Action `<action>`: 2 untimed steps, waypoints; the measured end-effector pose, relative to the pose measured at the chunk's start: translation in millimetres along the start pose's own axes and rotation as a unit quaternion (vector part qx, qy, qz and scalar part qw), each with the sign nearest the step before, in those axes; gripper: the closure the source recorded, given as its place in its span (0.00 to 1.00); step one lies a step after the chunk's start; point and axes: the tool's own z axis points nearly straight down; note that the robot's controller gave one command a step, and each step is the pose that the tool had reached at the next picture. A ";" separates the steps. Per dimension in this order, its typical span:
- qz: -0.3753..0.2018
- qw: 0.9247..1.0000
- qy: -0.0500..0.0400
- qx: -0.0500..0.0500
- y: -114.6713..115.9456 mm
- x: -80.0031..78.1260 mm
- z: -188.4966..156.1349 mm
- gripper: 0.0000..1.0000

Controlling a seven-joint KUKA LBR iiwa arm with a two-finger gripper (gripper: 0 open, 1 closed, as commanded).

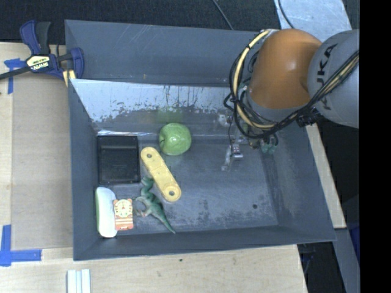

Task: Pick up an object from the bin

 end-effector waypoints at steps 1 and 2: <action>0.000 1.000 0.000 0.000 0.0 0.0 0.0 0.00; -0.120 0.993 0.000 0.000 10.1 -5.8 39.9 0.00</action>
Offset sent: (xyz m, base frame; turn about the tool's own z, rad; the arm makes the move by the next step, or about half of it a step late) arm 0.0056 0.0101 -0.0412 -0.2495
